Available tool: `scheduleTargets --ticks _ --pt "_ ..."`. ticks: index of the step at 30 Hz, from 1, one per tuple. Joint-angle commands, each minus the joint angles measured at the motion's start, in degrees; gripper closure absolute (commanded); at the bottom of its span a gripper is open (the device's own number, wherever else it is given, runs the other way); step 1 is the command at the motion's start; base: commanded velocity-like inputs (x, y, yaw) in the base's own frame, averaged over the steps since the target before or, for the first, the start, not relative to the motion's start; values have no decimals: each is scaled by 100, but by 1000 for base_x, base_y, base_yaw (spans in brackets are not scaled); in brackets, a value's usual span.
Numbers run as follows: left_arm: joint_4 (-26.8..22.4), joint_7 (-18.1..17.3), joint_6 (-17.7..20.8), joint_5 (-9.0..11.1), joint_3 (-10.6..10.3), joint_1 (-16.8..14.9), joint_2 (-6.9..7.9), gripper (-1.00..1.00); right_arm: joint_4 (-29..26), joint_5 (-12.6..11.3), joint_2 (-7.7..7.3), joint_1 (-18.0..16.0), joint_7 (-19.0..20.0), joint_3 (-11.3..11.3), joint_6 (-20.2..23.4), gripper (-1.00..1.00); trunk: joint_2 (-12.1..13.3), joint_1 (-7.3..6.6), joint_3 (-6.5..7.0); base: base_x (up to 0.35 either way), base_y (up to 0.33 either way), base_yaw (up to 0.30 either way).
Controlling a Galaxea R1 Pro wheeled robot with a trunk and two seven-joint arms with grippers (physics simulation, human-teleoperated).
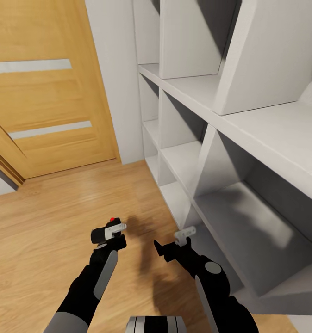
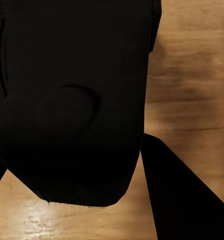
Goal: Attach the digital camera to the camera tripod in the bedroom.
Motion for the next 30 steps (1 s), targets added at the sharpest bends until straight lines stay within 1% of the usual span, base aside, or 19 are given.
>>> scheduleTargets --ticks 1,2,13,15,18,23,27,30 --pt "-8 47 19 46 -11 -2 4 100 -8 61 3 -2 44 -7 24 -100 0 -3 18 0 0 0" --pt "-7 47 19 46 -11 -2 6 100 -8 62 3 -2 43 -9 25 -100 1 -6 41 0 0 0" --pt "-6 59 32 56 -11 -2 -5 100 -7 62 -4 -1 51 -5 23 -100 1 -6 41 0 0 0" --pt "-6 57 36 154 -11 -2 -7 100 -6 47 3 0 45 -7 24 -100 1 -6 41 -108 108 0" --pt "-6 64 32 352 -11 -2 -2 100 -7 49 3 -2 48 -10 25 -100 1 -6 41 -173 169 0" --pt "2 72 20 505 -11 -2 10 100 -7 59 -3 -1 49 -11 25 -100 1 -6 41 -125 121 0" --pt "0 74 23 510 -11 -2 10 100 -7 55 -7 -2 50 -11 25 -100 1 -6 41 -25 48 0" --pt "1 74 22 513 -11 -2 10 100 -5 49 -6 -1 49 -11 25 -100 1 -6 41 -98 187 0"
